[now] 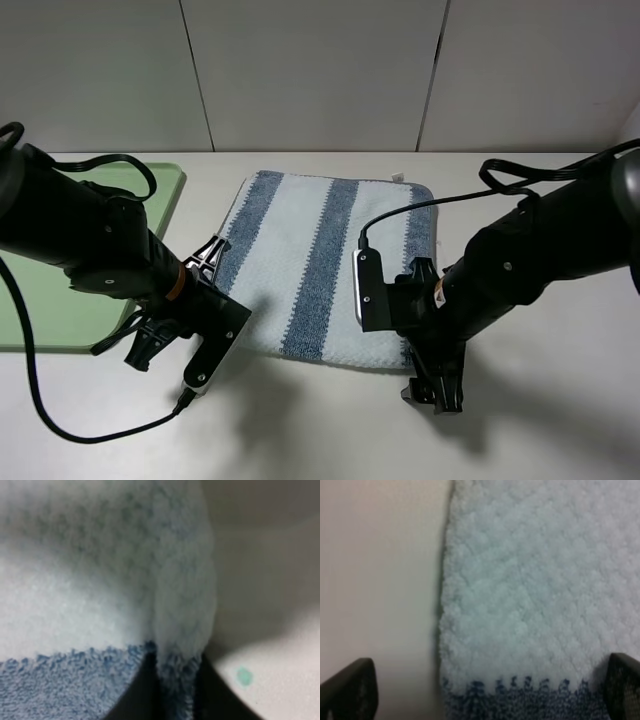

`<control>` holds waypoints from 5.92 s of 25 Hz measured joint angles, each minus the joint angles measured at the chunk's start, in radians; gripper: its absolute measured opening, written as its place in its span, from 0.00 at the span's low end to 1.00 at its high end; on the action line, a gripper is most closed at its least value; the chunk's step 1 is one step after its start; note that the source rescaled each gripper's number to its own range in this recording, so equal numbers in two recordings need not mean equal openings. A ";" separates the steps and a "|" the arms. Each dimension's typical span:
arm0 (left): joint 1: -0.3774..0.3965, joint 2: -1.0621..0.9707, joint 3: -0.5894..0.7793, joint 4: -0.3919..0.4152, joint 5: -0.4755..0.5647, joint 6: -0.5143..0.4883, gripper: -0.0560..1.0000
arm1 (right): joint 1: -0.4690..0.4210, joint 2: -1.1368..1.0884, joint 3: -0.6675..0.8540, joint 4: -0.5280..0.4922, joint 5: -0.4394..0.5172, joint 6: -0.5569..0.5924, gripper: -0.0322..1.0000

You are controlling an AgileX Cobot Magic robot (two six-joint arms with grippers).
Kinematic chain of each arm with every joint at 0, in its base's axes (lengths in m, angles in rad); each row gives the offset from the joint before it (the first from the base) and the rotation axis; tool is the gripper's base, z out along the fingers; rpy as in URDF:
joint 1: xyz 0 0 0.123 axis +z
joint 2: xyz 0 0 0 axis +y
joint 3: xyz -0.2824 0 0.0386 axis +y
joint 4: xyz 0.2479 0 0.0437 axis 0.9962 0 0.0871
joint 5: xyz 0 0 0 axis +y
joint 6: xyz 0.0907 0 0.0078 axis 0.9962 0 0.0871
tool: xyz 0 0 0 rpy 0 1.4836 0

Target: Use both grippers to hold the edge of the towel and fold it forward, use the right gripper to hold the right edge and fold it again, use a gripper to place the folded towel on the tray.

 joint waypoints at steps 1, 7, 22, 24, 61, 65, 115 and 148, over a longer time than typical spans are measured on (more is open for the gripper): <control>0.000 0.000 0.000 0.000 0.000 0.000 0.10 | 0.000 0.000 -0.001 -0.003 0.001 0.002 1.00; 0.000 0.000 0.000 0.000 0.000 0.000 0.06 | 0.002 0.002 -0.002 -0.021 0.022 0.013 0.83; 0.000 0.000 0.000 0.000 0.000 0.000 0.06 | 0.003 0.024 0.001 -0.221 -0.069 -0.005 0.03; 0.000 0.000 0.000 0.000 0.000 0.000 0.06 | 0.003 0.024 0.001 -0.224 -0.070 -0.005 0.03; -0.011 -0.302 -0.036 -0.265 0.297 -0.011 0.05 | 0.015 -0.196 -0.003 -0.133 0.196 -0.009 0.03; -0.011 -0.334 -0.036 -0.328 0.334 0.005 0.05 | 0.015 -0.214 -0.040 -0.072 0.285 -0.009 0.03; -0.122 -0.328 -0.291 -0.366 0.686 -0.090 0.05 | -0.125 -0.574 -0.141 -0.016 0.540 0.012 0.03; 0.039 -0.114 -0.366 -0.317 0.503 -0.037 0.05 | -0.220 -0.230 -0.380 0.001 0.502 -0.082 0.03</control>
